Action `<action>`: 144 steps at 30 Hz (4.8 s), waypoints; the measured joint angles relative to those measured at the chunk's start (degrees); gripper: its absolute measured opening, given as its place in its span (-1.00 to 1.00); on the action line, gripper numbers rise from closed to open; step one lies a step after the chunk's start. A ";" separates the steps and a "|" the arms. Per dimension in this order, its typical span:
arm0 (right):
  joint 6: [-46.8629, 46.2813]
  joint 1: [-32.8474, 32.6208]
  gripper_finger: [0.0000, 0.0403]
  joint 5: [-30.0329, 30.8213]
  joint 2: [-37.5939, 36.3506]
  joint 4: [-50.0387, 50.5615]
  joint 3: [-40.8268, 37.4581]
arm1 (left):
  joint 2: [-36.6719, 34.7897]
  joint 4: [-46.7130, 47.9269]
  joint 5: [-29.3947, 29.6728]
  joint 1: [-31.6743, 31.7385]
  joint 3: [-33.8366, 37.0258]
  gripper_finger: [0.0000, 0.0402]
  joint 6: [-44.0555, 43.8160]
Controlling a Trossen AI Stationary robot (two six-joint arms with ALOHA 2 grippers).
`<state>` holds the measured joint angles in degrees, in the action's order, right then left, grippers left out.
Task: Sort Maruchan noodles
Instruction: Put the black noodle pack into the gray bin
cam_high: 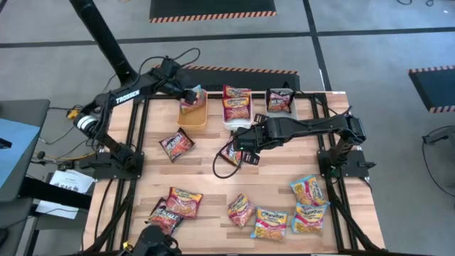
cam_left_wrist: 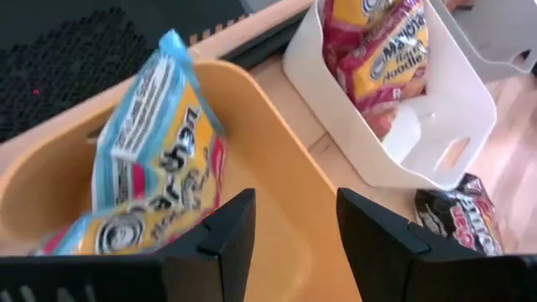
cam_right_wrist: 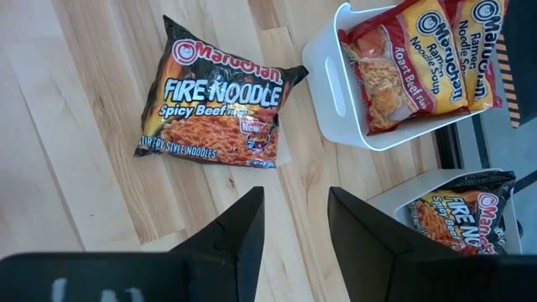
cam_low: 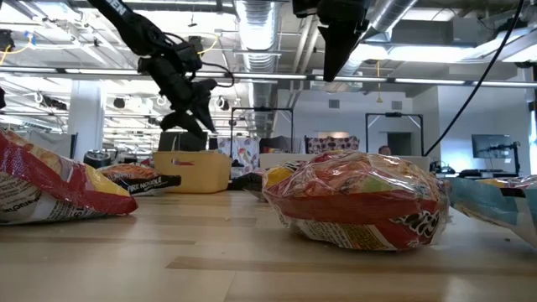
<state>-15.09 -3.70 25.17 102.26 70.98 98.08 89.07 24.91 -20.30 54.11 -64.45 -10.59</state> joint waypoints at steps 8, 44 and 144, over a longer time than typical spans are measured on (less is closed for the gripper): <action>0.00 0.00 -0.22 -0.04 0.00 -0.06 0.00 | 0.01 10.31 2.87 -0.18 -0.02 -0.23 5.97; -11.32 -6.98 -0.22 -9.28 0.09 9.77 -11.67 | -6.78 20.90 2.34 -35.07 0.00 -0.23 4.37; 13.17 10.54 -0.85 -24.85 5.70 -53.92 -34.14 | -27.23 1.20 43.67 -77.26 18.23 -0.23 -34.14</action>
<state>-1.92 6.83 0.32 107.96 17.06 63.94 61.84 26.11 23.38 -23.16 -46.22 -44.73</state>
